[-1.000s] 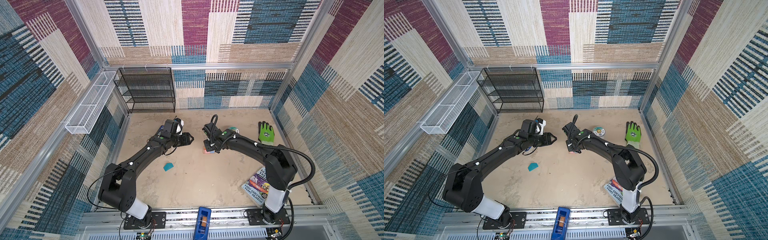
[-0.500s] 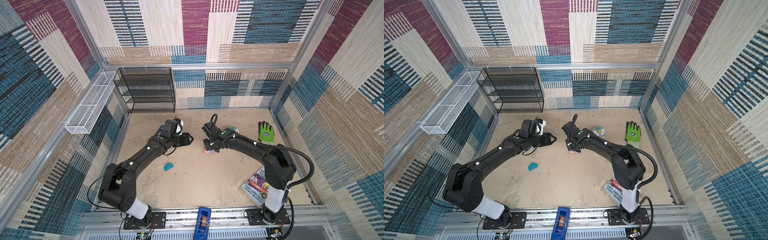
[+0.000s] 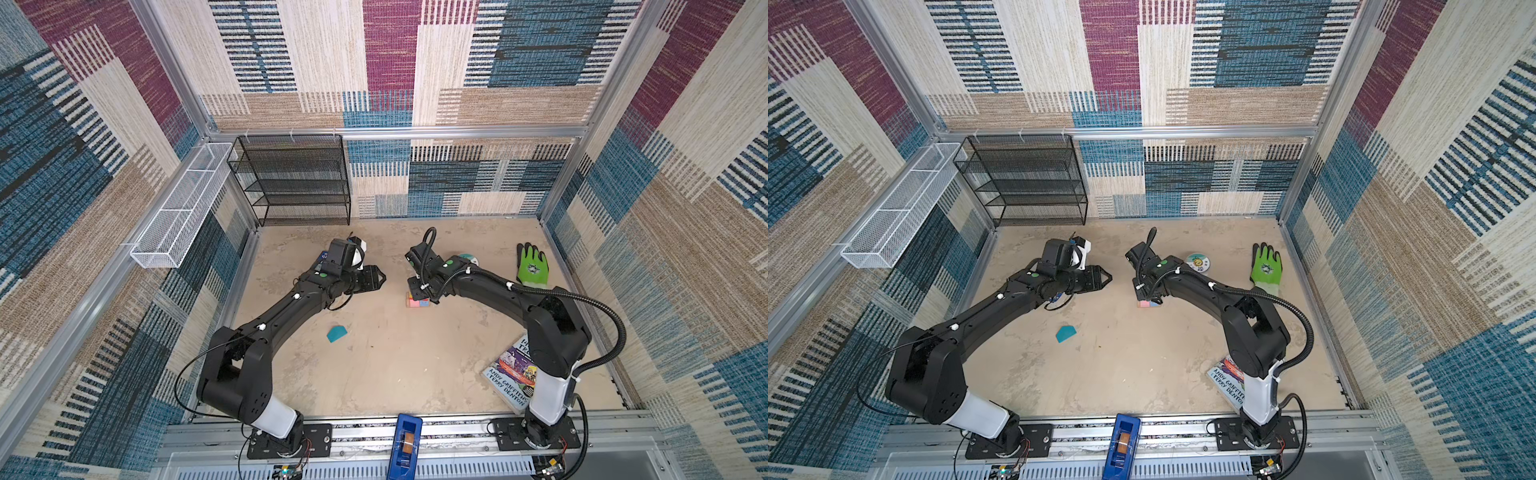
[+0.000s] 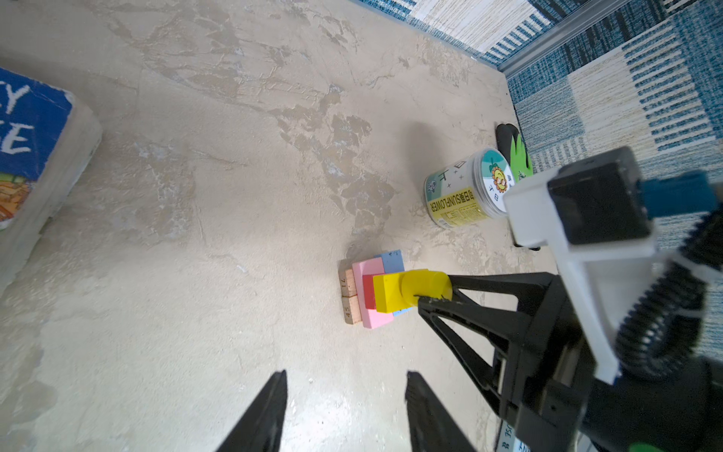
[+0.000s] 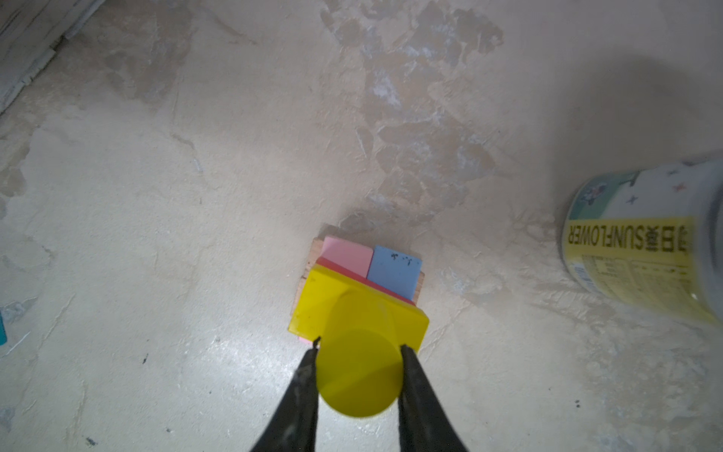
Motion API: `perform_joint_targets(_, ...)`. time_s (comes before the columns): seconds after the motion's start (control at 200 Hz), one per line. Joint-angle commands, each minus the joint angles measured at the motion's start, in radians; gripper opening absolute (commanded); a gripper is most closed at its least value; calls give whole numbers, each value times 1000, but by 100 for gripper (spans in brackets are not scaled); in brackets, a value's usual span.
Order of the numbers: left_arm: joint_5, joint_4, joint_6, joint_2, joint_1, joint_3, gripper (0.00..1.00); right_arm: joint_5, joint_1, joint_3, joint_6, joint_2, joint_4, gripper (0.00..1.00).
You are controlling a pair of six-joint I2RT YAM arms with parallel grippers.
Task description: Build the wood block tower
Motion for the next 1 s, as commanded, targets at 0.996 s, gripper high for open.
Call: perform_joint_targets(0.996,-3,-20,22,8,1,16,53,-15,-2,15,16,7,7,36)
